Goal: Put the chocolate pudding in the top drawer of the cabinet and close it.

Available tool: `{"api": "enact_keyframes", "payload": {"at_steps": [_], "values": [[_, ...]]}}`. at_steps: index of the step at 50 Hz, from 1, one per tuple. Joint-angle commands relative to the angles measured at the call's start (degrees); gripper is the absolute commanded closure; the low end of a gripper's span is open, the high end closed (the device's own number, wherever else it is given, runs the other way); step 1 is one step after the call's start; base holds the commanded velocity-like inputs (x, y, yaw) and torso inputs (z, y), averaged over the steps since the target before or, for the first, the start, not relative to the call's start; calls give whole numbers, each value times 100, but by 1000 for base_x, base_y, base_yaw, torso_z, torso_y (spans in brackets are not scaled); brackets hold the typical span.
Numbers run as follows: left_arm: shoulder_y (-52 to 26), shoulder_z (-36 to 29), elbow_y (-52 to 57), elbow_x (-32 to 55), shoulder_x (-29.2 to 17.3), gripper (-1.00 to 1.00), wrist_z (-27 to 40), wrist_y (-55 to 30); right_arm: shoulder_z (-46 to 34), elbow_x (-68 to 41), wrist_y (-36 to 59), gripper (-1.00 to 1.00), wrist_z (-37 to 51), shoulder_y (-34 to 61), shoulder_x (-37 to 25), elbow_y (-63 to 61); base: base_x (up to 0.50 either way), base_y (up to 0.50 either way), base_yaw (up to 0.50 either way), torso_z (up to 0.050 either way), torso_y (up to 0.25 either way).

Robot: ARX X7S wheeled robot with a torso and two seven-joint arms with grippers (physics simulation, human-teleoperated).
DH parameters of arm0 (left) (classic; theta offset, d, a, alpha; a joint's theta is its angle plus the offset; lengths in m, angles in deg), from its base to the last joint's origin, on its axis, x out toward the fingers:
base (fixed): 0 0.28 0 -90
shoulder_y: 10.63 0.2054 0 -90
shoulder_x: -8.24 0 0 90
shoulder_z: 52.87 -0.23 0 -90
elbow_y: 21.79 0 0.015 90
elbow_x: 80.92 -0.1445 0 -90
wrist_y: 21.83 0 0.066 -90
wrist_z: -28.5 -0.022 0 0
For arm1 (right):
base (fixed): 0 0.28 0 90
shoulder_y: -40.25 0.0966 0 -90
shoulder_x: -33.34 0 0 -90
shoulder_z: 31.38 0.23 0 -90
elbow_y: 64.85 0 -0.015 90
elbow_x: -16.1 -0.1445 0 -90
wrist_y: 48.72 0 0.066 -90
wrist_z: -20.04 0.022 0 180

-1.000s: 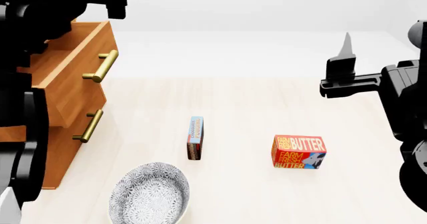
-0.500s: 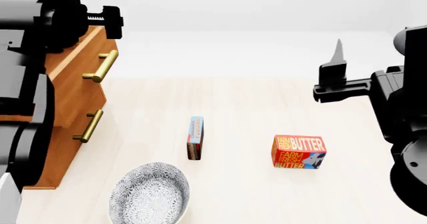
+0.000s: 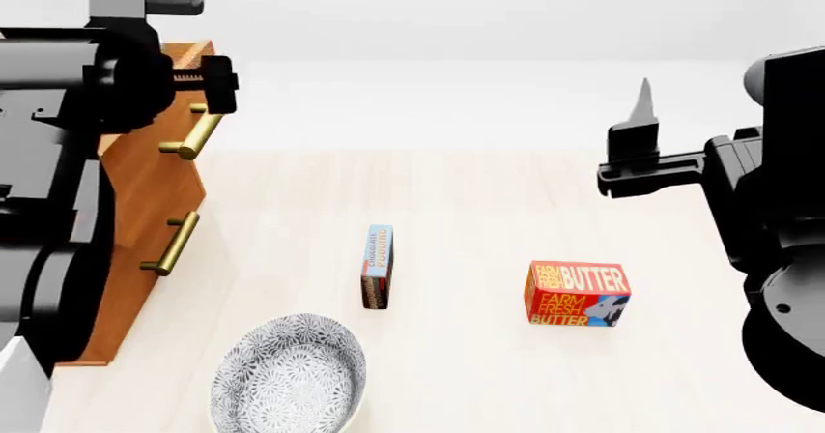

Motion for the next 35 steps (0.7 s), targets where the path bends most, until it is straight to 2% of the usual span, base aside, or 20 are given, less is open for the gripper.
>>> {"api": "enact_keyframes", "payload": {"at_steps": [1,29,35], "values": [[162,249,-81,-264,-3,-100,-102,27,-145,68,-29,-100,-21,72,37,90,0,0,0,0,0],[589,689,-39,-618,155,-100,-541,110,-259,93,-77,-100,27,98,13,131,0,0,0,0,0],[947,707,845,-523,174,-100,-648,-416,-296,105,-96,-100,29,91,14,133,0,0,0,0,0]]}}
